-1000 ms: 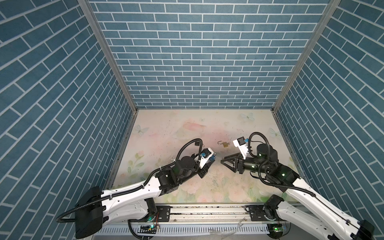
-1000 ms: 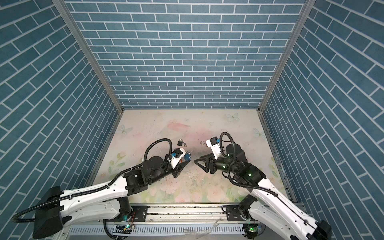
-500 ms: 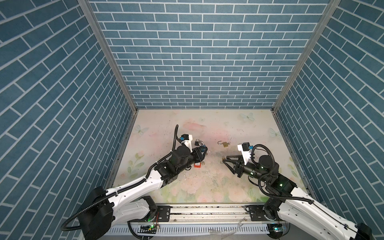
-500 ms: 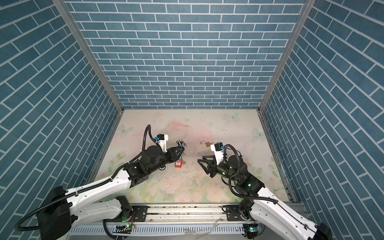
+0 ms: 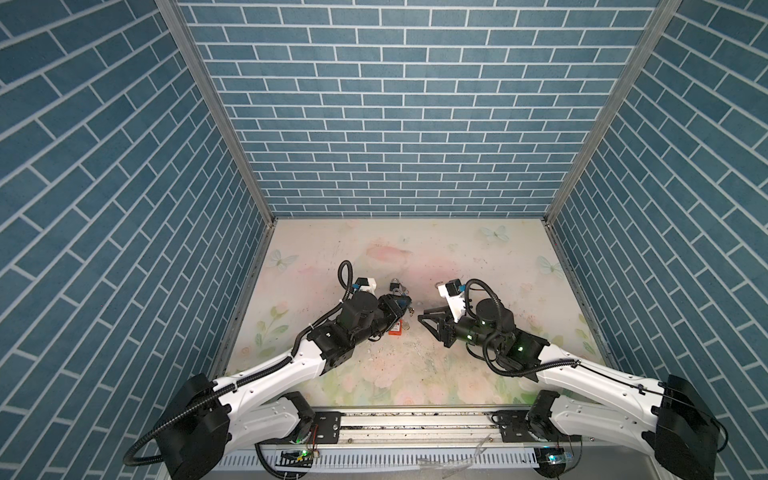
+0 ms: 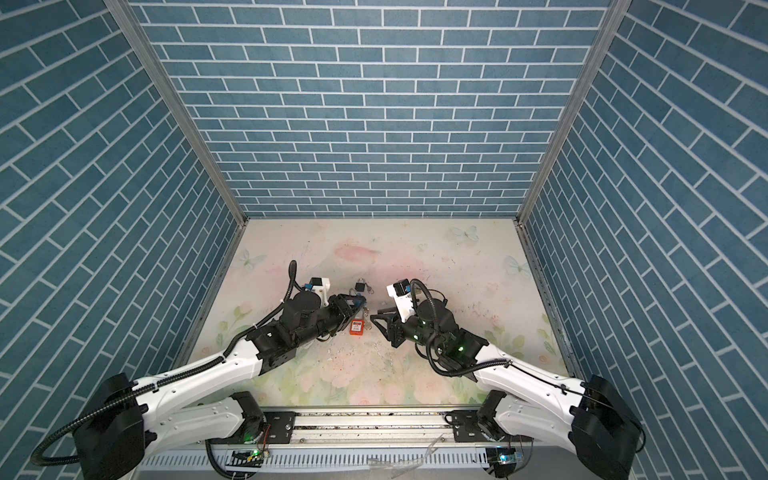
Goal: Lock with the key
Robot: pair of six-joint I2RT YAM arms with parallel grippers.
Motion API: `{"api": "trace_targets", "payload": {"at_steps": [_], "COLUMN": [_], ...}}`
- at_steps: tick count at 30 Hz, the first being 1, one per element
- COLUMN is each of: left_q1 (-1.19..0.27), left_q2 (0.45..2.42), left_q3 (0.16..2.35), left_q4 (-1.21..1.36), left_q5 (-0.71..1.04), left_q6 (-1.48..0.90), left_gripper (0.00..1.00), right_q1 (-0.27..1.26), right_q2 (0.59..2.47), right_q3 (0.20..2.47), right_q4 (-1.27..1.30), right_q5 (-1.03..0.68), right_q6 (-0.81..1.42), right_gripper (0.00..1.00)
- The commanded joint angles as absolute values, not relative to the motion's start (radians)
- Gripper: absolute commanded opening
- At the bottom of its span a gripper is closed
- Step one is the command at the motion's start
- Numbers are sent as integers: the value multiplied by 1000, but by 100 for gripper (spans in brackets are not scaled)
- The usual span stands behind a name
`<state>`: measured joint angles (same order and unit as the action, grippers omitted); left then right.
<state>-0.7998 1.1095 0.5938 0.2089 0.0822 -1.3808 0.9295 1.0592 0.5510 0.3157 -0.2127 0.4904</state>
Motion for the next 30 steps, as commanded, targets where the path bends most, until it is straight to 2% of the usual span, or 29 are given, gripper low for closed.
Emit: {"api": "trace_targets", "payload": {"at_steps": [1, 23, 30], "left_q1": [-785, -765, -758], "left_q2": [1095, 1084, 1084], "left_q3": [588, 572, 567], "left_q4": [217, 228, 232], "left_q5": [90, 110, 109], "left_q6": [-1401, -1405, -1406], "left_gripper": [0, 0, 0], "right_q1": [933, 933, 933], "right_q2": [1081, 1251, 1275], "right_q3": [588, 637, 634], "right_q4": [376, 452, 466], "right_q5": [-195, -240, -257], "right_q6": [456, 466, 478], "right_gripper": [29, 17, 18]}}
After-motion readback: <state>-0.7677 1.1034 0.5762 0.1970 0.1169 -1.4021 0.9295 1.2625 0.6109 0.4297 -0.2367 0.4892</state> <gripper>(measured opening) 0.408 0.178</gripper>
